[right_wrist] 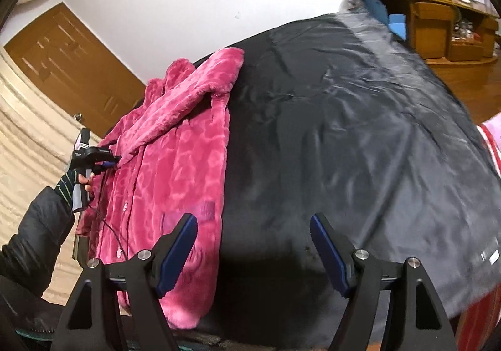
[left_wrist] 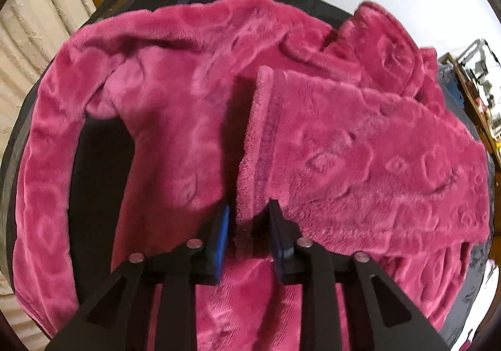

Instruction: Fold clothes

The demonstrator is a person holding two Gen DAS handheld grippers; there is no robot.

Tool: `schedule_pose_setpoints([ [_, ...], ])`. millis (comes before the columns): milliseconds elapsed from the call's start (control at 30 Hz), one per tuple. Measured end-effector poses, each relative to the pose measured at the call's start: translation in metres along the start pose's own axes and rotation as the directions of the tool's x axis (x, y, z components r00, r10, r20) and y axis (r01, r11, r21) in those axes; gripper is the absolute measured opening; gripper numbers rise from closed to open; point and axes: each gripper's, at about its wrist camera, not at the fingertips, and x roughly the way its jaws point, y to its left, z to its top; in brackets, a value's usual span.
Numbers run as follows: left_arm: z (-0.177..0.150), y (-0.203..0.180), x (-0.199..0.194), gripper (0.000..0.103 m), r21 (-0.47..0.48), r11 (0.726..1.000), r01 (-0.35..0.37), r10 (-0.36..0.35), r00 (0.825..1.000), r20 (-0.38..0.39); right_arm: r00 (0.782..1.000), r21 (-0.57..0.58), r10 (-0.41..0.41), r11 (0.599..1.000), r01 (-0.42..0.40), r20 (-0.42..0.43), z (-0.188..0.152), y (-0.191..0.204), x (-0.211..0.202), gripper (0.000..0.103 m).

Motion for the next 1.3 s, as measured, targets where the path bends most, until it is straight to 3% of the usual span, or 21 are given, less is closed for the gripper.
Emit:
schedule_pose_setpoints([
  [200, -0.025, 0.015, -0.050, 0.032, -0.036, 0.995, 0.095, -0.092, 0.994, 0.062, 0.999, -0.038, -0.018, 0.999, 0.019, 0.030, -0.033, 0.016, -0.032, 0.076],
  [433, -0.093, 0.095, -0.107, 0.058, -0.122, 0.973, 0.198, -0.188, 0.978, 0.090, 0.997, -0.029, 0.074, 0.997, -0.073, 0.034, -0.066, 0.058, -0.026, 0.077],
  [533, -0.113, 0.132, -0.108, 0.059, -0.133, 0.972, 0.195, -0.187, 0.980, 0.073, 0.995, -0.031, 0.092, 0.995, -0.092, 0.023, -0.076, 0.079, -0.018, 0.077],
  [667, -0.133, 0.178, -0.109, 0.059, -0.083, 0.990, 0.117, -0.111, 0.991, 0.069, 0.993, -0.027, 0.117, 0.993, -0.117, 0.014, -0.079, 0.112, -0.003, 0.077],
  [800, -0.139, 0.218, -0.108, 0.063, -0.049, 0.989, 0.137, -0.133, 0.989, 0.071, 0.990, -0.019, 0.139, 0.990, -0.140, -0.017, -0.069, 0.159, 0.034, 0.077],
  [967, -0.144, 0.236, -0.106, 0.073, 0.111, 0.978, 0.176, -0.188, 0.976, 0.108, 0.978, -0.062, 0.195, 0.978, -0.199, -0.071, -0.055, 0.243, 0.091, 0.077],
  [1033, -0.147, 0.234, -0.101, 0.074, 0.227, 0.962, 0.153, -0.182, 0.977, 0.114, 0.971, -0.111, 0.218, 0.967, -0.229, -0.099, -0.054, 0.287, 0.113, 0.077],
  [1167, -0.154, 0.223, -0.090, 0.074, 0.467, 0.884, 0.032, -0.114, 0.982, 0.149, 0.967, -0.231, 0.208, 0.944, -0.238, -0.146, -0.062, 0.351, 0.138, 0.077],
  [1233, -0.156, 0.223, -0.086, 0.074, 0.538, 0.843, -0.003, -0.104, 0.980, 0.169, 0.966, -0.245, 0.199, 0.940, -0.236, -0.163, -0.066, 0.367, 0.146, 0.077],
  [1300, -0.156, 0.230, -0.085, 0.074, 0.562, 0.827, 0.003, -0.123, 0.976, 0.177, 0.965, -0.248, 0.191, 0.940, -0.233, -0.182, -0.070, 0.379, 0.154, 0.077],
])
